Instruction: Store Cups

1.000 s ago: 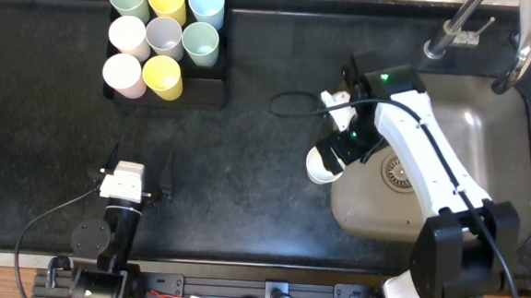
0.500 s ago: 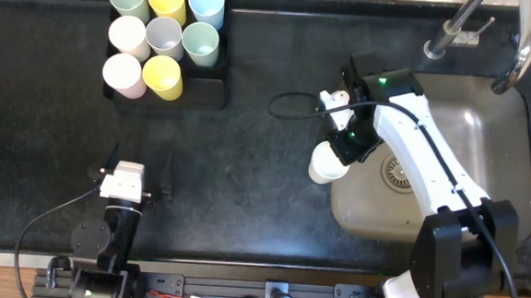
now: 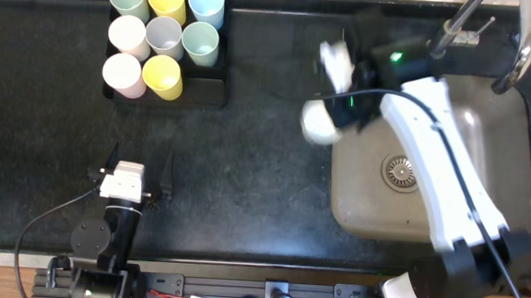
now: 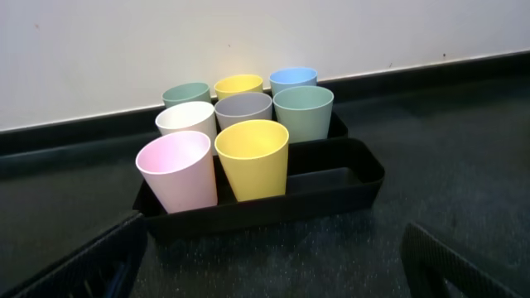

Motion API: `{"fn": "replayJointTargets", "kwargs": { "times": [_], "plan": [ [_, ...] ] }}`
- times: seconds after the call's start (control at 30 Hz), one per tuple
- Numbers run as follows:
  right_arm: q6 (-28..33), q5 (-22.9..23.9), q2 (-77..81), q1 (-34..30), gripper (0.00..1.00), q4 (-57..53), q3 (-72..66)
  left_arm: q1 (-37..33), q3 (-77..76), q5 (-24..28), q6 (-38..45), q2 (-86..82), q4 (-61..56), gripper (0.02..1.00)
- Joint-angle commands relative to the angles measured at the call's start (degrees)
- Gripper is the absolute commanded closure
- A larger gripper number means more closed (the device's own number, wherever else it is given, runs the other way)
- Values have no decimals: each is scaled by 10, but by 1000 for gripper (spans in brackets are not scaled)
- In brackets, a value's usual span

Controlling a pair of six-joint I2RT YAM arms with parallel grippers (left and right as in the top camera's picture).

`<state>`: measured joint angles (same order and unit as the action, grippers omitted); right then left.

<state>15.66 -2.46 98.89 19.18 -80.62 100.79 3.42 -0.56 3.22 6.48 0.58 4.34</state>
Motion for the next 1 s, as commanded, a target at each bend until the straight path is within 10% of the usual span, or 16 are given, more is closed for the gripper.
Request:
{"fn": "replayJointTargets", "kwargs": {
  "times": [0.03,0.4,1.0],
  "plan": [
    [-56,16,21,70,958,-34,256,4,1,2,12,-5,2,20],
    [-67,37,280,222,958,-90,483,4,1,2,12,-5,2,20],
    [-80,27,353,213,961,-25,483,4,1,2,12,-5,2,20]
  ]
}}
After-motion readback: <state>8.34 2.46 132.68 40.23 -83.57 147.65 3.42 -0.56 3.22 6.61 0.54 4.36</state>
